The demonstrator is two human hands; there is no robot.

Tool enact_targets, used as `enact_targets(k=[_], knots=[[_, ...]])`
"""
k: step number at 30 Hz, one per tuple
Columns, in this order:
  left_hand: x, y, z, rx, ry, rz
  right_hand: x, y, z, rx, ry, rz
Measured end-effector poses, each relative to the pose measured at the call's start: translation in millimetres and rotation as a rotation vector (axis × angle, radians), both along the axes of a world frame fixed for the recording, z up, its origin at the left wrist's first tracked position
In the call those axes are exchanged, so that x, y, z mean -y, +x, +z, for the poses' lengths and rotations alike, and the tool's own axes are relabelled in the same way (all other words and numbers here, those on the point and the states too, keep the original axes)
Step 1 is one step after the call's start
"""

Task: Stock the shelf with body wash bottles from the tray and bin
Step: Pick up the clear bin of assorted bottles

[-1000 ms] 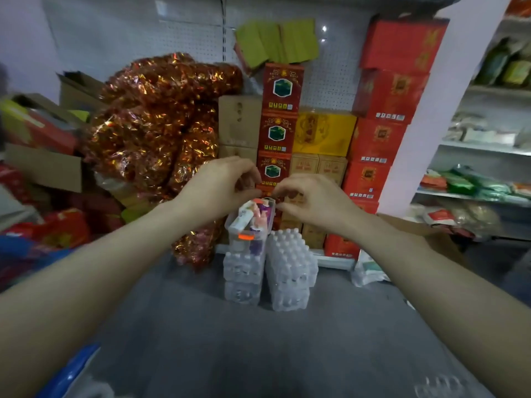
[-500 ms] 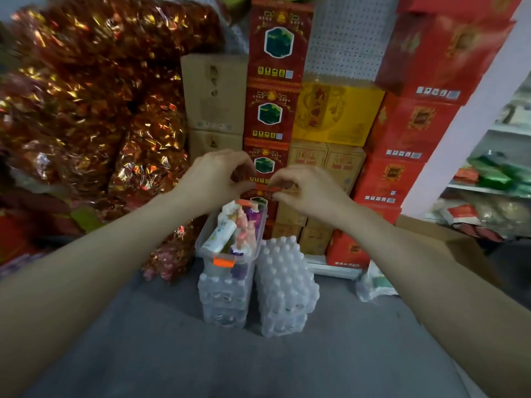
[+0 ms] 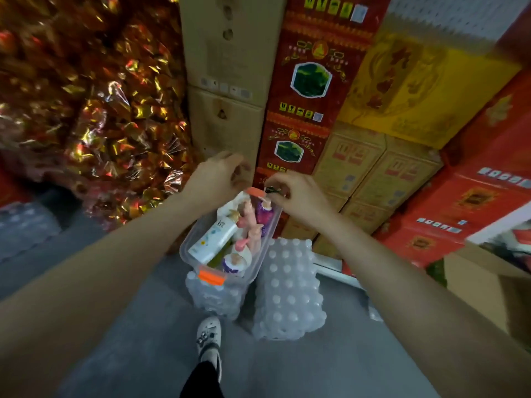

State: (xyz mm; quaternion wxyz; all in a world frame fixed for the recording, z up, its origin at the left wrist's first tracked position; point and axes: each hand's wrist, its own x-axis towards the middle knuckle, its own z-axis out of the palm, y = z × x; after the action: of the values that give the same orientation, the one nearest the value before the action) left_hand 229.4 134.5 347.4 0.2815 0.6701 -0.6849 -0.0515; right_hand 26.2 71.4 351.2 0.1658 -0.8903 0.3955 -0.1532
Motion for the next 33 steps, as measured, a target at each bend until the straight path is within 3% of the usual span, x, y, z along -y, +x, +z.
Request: enact_targets(k=[8,13,17,24,33], knots=[[100,63,-115,-0.116,0.268,0.066,92,35,-137,-0.057,0.250,-0.276],[127,92,-196,-0.155,0.479,0.078,112,38,-228,-0.112,0.486,-0.466],[138,106,-254,-0.152,0.547,0.102,118,38,-278,-0.144,0.562,-0.573],[162,124,-328,-0.206,0.769,0.178,128,41,-330,-0.214,0.625,-0.646],[177,147,-354,-0.291,0.858,0.159,132,42,-360,-0.100,0.702,-0.715]])
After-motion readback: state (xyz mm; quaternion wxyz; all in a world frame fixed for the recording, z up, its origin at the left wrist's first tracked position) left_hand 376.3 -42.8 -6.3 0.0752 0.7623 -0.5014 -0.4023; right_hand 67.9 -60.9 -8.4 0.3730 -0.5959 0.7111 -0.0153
